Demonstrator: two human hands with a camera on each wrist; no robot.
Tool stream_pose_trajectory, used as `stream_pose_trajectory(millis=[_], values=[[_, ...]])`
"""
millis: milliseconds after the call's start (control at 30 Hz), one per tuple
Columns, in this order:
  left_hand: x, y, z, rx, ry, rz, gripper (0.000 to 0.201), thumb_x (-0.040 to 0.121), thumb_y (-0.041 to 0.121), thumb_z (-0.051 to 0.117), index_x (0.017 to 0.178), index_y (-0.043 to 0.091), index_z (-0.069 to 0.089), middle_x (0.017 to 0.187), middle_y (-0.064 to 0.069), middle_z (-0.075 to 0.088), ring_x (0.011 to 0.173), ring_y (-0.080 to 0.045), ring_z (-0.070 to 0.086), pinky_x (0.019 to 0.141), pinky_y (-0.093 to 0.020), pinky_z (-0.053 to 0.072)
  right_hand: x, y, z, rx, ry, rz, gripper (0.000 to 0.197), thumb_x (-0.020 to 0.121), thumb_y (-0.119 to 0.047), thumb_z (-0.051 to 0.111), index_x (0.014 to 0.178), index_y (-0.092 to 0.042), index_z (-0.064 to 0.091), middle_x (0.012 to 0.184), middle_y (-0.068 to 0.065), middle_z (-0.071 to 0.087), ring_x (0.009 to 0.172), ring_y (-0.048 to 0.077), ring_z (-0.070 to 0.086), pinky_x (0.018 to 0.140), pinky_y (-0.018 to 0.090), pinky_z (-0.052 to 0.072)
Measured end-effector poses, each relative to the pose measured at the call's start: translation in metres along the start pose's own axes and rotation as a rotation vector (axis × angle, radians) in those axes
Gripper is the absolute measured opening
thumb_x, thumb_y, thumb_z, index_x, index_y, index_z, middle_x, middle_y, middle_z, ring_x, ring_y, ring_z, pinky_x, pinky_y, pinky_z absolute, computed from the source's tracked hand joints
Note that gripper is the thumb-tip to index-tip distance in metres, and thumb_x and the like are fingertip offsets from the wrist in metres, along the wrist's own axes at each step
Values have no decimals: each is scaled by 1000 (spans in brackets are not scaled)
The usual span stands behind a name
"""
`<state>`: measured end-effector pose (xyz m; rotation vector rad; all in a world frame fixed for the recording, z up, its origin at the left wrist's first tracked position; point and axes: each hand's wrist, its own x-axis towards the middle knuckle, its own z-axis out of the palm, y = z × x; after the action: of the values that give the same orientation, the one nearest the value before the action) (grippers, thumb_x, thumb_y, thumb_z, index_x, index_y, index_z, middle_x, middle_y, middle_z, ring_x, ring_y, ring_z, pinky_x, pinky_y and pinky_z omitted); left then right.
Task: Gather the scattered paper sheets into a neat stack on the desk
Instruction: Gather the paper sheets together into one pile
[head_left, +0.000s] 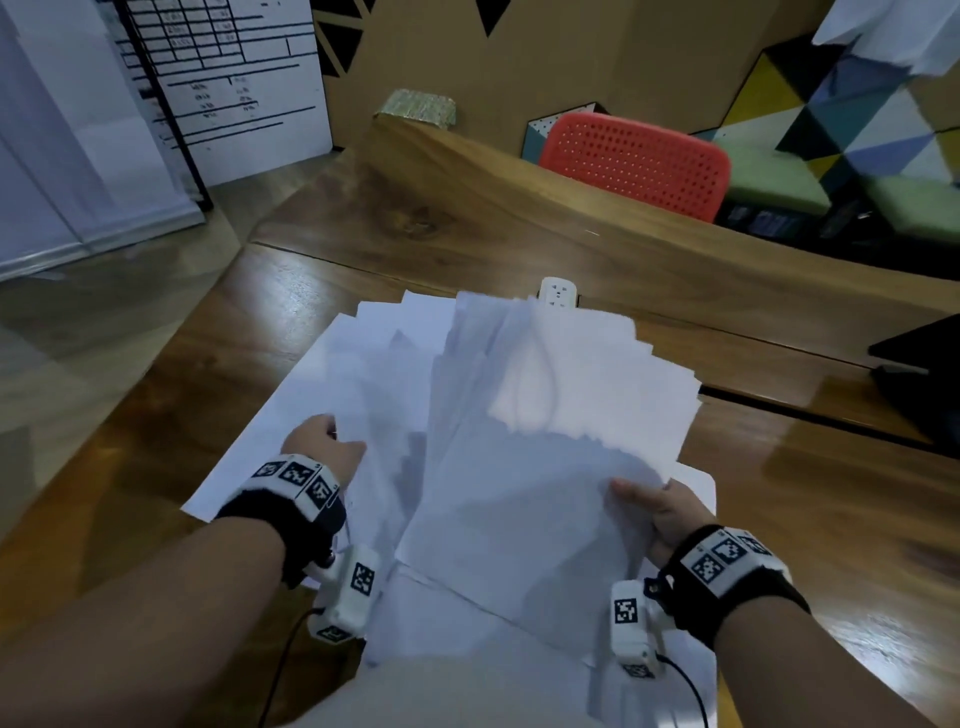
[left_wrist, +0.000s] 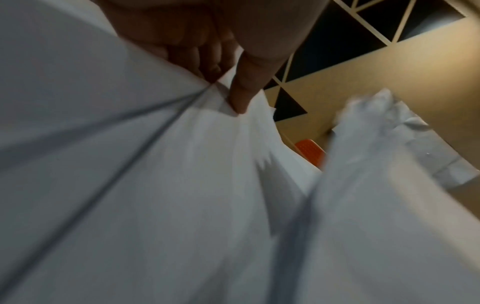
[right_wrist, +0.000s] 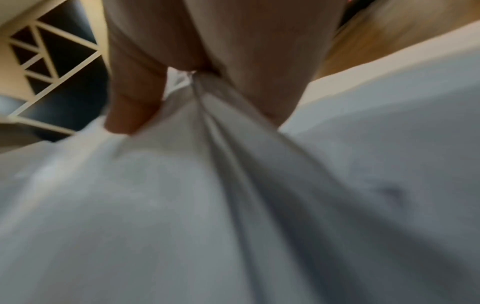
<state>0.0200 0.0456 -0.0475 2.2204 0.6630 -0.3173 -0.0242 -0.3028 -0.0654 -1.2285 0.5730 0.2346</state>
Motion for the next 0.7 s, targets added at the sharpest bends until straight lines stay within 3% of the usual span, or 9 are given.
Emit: stream_pose_trajectory(millis=[33, 100, 233, 300, 367, 467, 533, 633, 700], values=[[-2, 2, 0, 13, -46, 45, 16, 82, 15, 59, 97, 11, 56, 89, -8, 59, 85, -27, 55, 70, -28, 37, 2, 2, 1, -18, 9, -9, 86, 14, -25, 95, 88, 6, 65, 69, 14, 73, 59, 27, 70, 59, 37, 60], [-1, 7, 3, -48, -145, 83, 29, 87, 13, 57, 115, 8, 53, 103, -9, 62, 92, -25, 56, 78, -26, 37, 4, 2, 5, -88, 45, -22, 85, 16, -32, 95, 88, 4, 68, 71, 11, 74, 64, 27, 70, 67, 37, 59], [8, 3, 3, -159, -213, 51, 41, 88, 13, 57, 126, 4, 44, 124, -16, 58, 112, -33, 56, 98, -35, 42, 6, -4, 12, -79, 39, -8, 26, 71, 0, 72, 96, 5, 66, 70, 10, 74, 62, 25, 71, 64, 32, 60], [13, -4, 5, -234, -246, 27, 41, 83, 16, 63, 120, 9, 46, 121, -16, 60, 109, -34, 58, 100, -47, 44, 5, -4, 25, -68, -14, 11, 28, 67, 0, 73, 93, 4, 66, 72, 11, 74, 64, 25, 72, 63, 32, 60], [20, -13, 10, -289, -257, 22, 40, 72, 23, 69, 108, 21, 52, 114, -12, 64, 103, -33, 61, 96, -51, 47, 8, 0, 42, -89, -68, 41, 45, 53, -4, 84, 95, 3, 67, 81, 14, 74, 72, 29, 71, 71, 36, 59], [13, -6, 8, -352, -259, 35, 28, 79, 17, 65, 102, 27, 53, 100, -6, 68, 87, -21, 63, 84, -38, 52, 10, -1, 66, -191, -61, 55, 15, 74, 0, 72, 88, -3, 67, 84, 13, 69, 78, 31, 65, 68, 34, 52], [12, -6, 7, -366, -241, 26, 24, 85, 16, 61, 105, 24, 52, 92, -1, 67, 79, -15, 61, 74, -31, 51, 15, 0, 73, -239, -50, 68, 17, 74, 2, 72, 88, -3, 66, 85, 14, 68, 80, 31, 64, 67, 33, 51], [11, -8, 7, -287, -218, 36, 24, 83, 35, 63, 103, 24, 56, 101, -7, 70, 87, -26, 65, 88, -41, 52, 21, 5, 75, -285, -63, 93, 55, 52, 0, 81, 105, -1, 66, 105, 19, 70, 98, 37, 65, 91, 48, 50], [10, -8, 9, -170, -221, 47, 31, 86, 39, 57, 105, 15, 59, 103, -11, 68, 91, -28, 63, 86, -38, 49, 26, 9, 67, -310, -41, 92, 52, 50, -5, 82, 100, -3, 69, 106, 17, 71, 101, 37, 65, 100, 51, 46]])
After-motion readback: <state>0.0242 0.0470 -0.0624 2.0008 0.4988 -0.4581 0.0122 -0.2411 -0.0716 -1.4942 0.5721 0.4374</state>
